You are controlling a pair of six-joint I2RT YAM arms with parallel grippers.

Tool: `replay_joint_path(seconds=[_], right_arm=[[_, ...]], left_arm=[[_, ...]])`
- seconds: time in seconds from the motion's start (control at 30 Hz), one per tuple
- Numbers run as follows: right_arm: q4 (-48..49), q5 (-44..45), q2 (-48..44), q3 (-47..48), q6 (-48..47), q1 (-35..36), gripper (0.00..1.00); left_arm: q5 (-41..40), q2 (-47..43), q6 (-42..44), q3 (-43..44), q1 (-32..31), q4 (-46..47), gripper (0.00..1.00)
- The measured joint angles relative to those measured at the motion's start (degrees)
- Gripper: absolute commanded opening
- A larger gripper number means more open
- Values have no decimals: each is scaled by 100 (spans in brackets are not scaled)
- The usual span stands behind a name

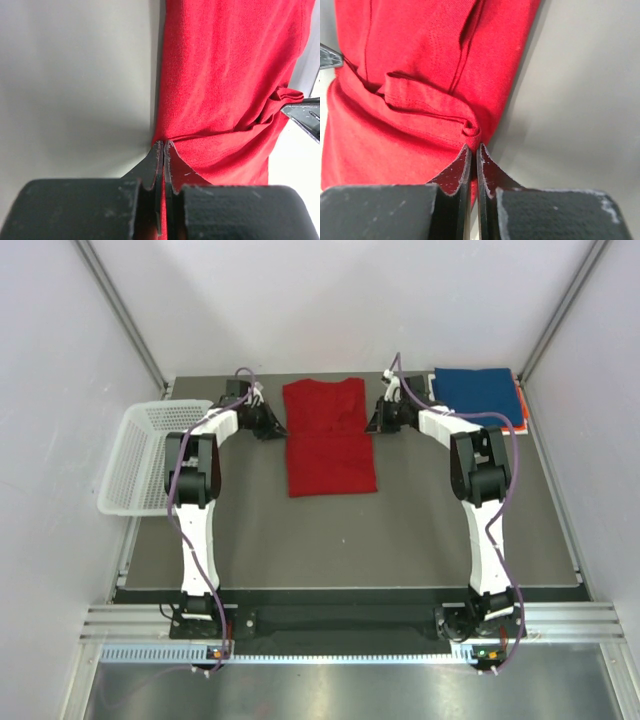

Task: Fold and stack the t-shirts
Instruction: Fold the tshirt

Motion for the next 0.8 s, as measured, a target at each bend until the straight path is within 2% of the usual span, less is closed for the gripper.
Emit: replay_joint_path(seconds=[0.3, 0.33, 0.4, 0.43, 0.5, 0.53, 0.63, 0.8], right_arm=[[297, -20, 0, -122, 81, -2, 0], [299, 4, 0, -149, 94, -2, 5], [289, 42, 0, -153, 136, -2, 11], [295, 48, 0, -153, 153, -2, 20], [278, 94, 0, -153, 203, -2, 33], [254, 90, -2, -153, 247, -7, 41], [33, 328, -179, -173, 341, -9, 50], [-293, 651, -914, -898, 470, -96, 54]], left_arm=[[26, -35, -229, -138, 4, 321, 0], [22, -35, -238, -138, 4, 326, 0], [2, -35, -223, -138, 4, 317, 15], [-11, -35, -203, -129, 4, 291, 24], [-44, -44, -160, -96, 4, 225, 33], [-107, -61, -118, -85, 4, 184, 34], [-372, -173, 66, 7, 7, -186, 37], [-802, -654, 507, 52, 7, -957, 43]])
